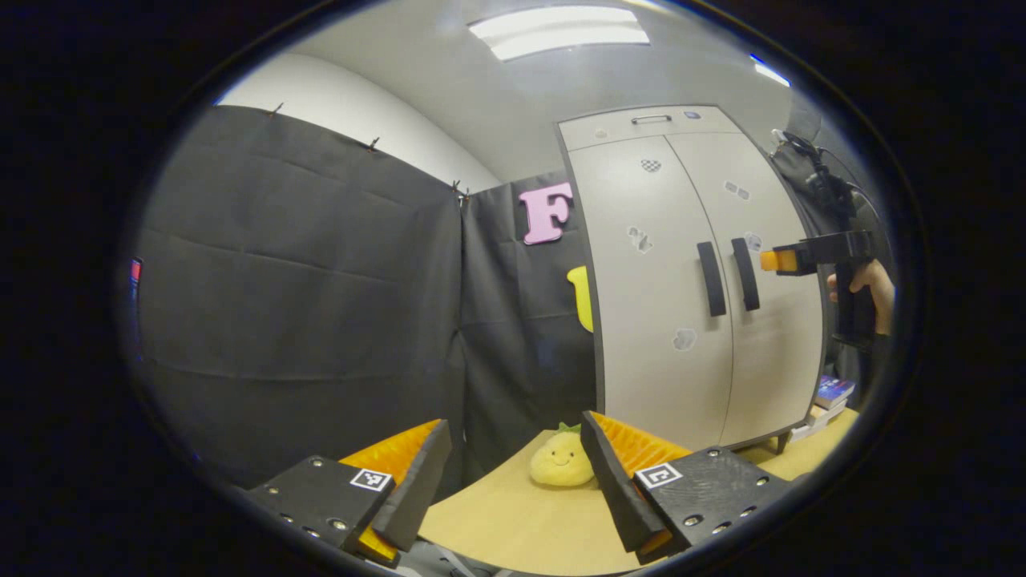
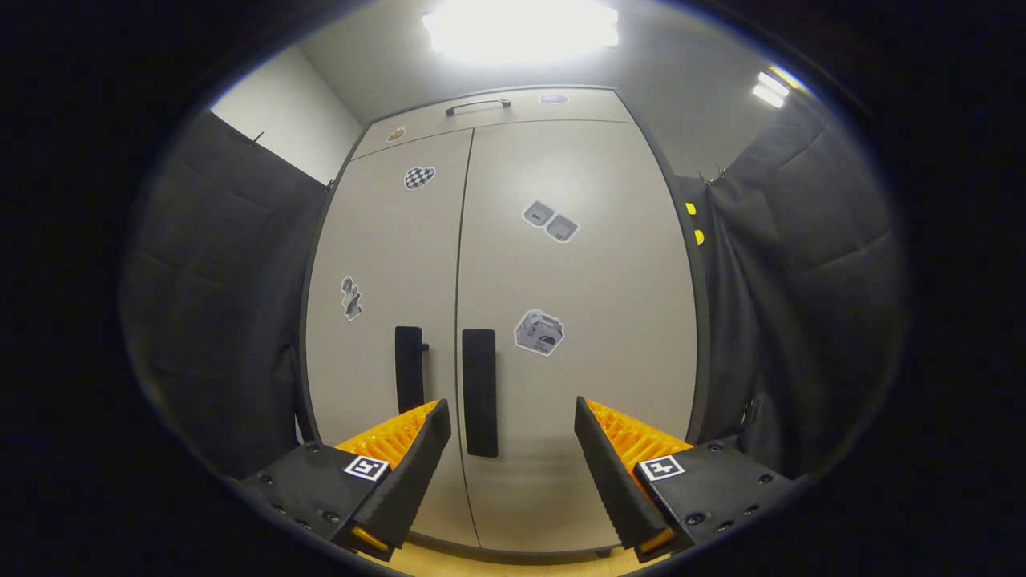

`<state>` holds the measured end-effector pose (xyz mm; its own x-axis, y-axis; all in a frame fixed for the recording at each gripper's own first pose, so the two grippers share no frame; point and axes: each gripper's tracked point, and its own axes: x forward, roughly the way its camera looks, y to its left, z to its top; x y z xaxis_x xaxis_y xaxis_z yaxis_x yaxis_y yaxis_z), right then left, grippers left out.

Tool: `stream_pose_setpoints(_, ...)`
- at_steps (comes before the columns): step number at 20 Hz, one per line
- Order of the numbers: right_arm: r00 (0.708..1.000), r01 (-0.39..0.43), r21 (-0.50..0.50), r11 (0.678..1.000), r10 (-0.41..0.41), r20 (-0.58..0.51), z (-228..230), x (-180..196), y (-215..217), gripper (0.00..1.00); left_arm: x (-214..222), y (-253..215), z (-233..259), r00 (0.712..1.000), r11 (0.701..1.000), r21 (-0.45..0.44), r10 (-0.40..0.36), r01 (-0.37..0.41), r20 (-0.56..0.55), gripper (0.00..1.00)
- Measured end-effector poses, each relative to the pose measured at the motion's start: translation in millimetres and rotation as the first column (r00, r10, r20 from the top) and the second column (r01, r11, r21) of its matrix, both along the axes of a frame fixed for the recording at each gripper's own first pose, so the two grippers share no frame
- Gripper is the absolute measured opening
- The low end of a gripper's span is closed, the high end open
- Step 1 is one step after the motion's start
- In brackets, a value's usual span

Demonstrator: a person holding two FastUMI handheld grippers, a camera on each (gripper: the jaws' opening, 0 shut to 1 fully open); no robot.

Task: Open the right door of the double-door shoe cabinet with the right hand, and open the left door with the left hand.

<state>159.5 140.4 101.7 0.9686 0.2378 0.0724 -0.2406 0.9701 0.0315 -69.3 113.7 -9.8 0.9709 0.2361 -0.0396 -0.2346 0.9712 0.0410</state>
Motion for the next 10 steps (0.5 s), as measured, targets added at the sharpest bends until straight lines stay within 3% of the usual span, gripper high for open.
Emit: stream_pose_setpoints(10, 0.998, 0.014, -0.012, 1.0, -0.015, -0.061, 5, 47, 33, 0.98, -11, 22, -11, 0.998, 0.998, -0.005, 0.061, -0.061, -0.022, 0.94)
